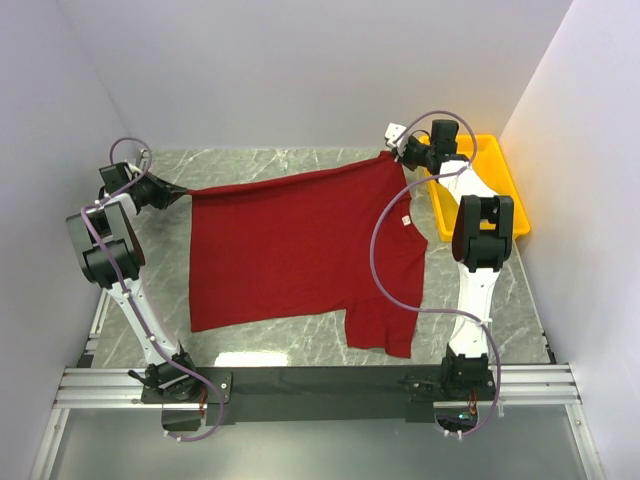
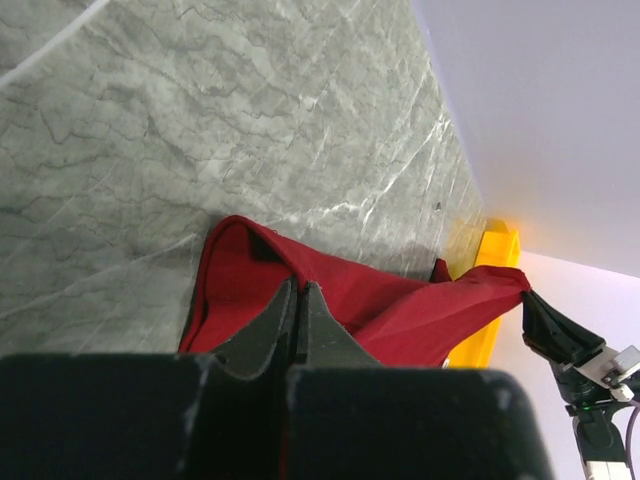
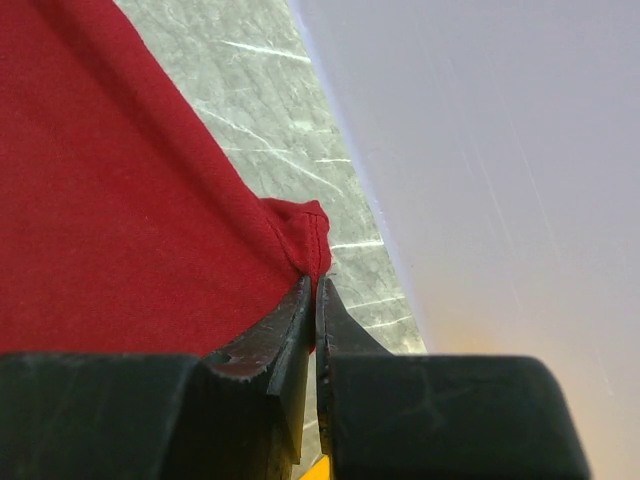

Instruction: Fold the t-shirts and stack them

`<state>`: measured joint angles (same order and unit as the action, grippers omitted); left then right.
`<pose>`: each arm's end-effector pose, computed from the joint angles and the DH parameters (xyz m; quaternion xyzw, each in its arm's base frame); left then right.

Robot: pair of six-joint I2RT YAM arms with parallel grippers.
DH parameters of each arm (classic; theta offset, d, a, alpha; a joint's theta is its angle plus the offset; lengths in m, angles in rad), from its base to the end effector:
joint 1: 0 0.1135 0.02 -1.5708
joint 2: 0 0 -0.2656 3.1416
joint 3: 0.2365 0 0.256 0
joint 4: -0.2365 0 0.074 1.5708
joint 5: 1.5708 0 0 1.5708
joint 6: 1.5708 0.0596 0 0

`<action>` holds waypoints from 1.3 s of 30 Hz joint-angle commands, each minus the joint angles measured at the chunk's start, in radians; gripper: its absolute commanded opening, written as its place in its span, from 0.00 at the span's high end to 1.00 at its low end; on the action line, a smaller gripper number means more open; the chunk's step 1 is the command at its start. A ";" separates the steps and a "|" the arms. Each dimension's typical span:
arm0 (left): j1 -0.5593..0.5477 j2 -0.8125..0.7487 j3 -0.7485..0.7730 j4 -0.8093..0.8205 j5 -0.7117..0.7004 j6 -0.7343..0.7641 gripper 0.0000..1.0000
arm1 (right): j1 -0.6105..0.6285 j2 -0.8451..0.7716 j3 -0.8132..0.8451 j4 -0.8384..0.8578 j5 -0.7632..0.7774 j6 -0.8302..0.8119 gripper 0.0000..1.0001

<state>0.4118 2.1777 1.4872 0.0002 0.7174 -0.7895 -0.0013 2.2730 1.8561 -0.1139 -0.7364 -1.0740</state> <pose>0.4677 0.1615 0.1437 -0.3553 0.7834 -0.3869 0.3323 0.5453 0.0393 0.2105 -0.5675 0.6046 0.0309 0.5581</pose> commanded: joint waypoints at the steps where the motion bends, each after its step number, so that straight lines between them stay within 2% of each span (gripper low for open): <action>1: 0.004 -0.027 0.039 0.043 0.024 -0.001 0.99 | -0.003 -0.040 -0.009 0.062 0.012 -0.009 0.90; 6: 0.002 -0.021 0.044 0.040 0.025 0.001 0.99 | -0.003 -0.032 0.012 0.026 0.002 -0.015 0.90; 15: -0.004 -0.007 0.062 0.026 0.020 0.010 0.99 | -0.003 -0.087 -0.074 0.066 -0.050 -0.010 0.90; 28: -0.002 -0.048 -0.011 0.003 0.019 0.079 0.99 | -0.026 -0.161 -0.178 0.112 -0.087 0.020 0.90; 39: 0.001 -0.079 -0.070 0.012 0.039 0.098 0.99 | -0.029 -0.172 -0.225 0.056 -0.078 -0.030 0.91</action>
<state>0.4065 2.1719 1.4300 -0.0116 0.7242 -0.7261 -0.0181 2.1441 1.6413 -0.0650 -0.8158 -1.0744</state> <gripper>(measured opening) 0.018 0.100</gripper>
